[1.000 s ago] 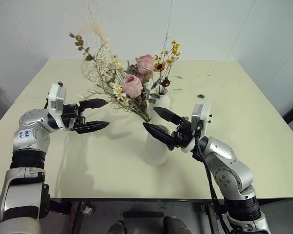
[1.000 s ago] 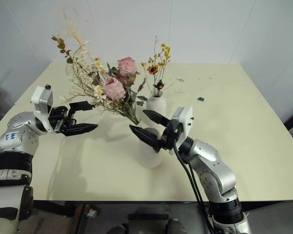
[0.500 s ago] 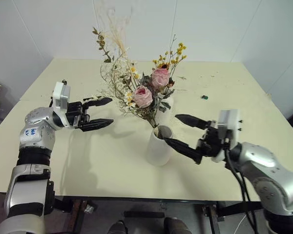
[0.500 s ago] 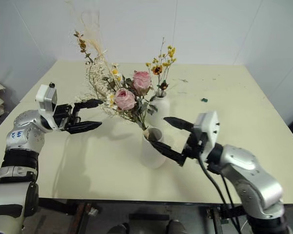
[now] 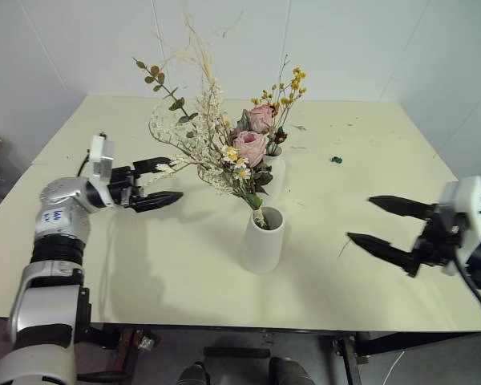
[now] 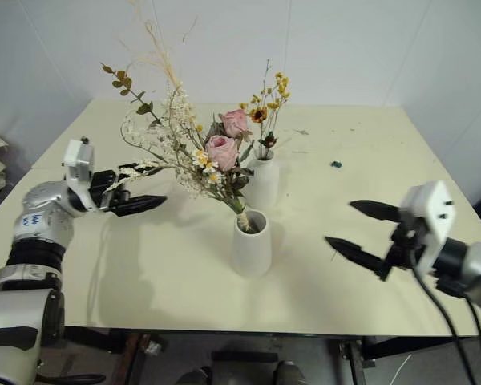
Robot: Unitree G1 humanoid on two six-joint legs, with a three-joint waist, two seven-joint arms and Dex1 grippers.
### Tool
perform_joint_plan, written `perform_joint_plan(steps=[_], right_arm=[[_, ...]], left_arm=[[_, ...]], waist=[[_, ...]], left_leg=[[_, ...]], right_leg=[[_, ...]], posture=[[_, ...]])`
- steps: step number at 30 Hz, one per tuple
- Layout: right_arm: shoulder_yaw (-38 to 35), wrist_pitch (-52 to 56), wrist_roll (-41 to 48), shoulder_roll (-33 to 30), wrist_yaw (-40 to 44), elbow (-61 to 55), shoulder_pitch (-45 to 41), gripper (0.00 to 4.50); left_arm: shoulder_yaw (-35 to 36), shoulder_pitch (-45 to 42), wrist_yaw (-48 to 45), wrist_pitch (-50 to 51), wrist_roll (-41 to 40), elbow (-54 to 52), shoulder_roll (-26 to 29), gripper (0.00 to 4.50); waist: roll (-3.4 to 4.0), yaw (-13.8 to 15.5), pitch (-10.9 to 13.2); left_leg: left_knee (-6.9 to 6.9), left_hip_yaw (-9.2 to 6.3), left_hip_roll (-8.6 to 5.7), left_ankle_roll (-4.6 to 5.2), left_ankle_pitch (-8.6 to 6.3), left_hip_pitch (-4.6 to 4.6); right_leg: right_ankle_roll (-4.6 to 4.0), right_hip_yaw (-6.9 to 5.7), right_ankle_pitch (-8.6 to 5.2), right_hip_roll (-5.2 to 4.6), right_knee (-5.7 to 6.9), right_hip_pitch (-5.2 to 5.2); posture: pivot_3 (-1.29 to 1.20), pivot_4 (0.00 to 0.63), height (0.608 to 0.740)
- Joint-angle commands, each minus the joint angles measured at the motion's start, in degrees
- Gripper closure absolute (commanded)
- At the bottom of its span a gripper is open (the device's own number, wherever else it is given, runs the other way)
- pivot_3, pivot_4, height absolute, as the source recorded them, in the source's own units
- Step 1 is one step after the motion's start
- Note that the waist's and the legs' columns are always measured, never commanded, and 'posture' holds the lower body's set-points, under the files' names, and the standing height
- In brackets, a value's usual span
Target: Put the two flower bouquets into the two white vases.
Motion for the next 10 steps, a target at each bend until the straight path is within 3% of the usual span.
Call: perform_joint_plan(steps=[1,10], right_arm=[[-6.7,0.0,0.5,-2.1,2.2,0.1,1.4,0.06],[-6.6,1.9,3.8,0.5,-2.1,-4.0,2.2,0.06]], left_arm=[[1.6,-4.0,-4.8,-6.3,3.8,5.6,3.8,0.00],[2.3,-6.5,-6.0,-9.5,6.0,10.3,-1.3,0.00]], waist=[[0.00,0.0,0.0],[0.00,0.6,0.0]], left_leg=[[0.00,0.00,0.00,0.00,0.00,0.01],[0.04,0.01,-0.01,-0.01,0.01,-0.02]], right_leg=[[0.00,0.00,0.00,0.00,-0.01,0.00],[0.04,-0.01,0.02,-0.02,-0.20,0.14]], posture=[[0.00,0.150,0.740],[0.00,0.150,0.740]])
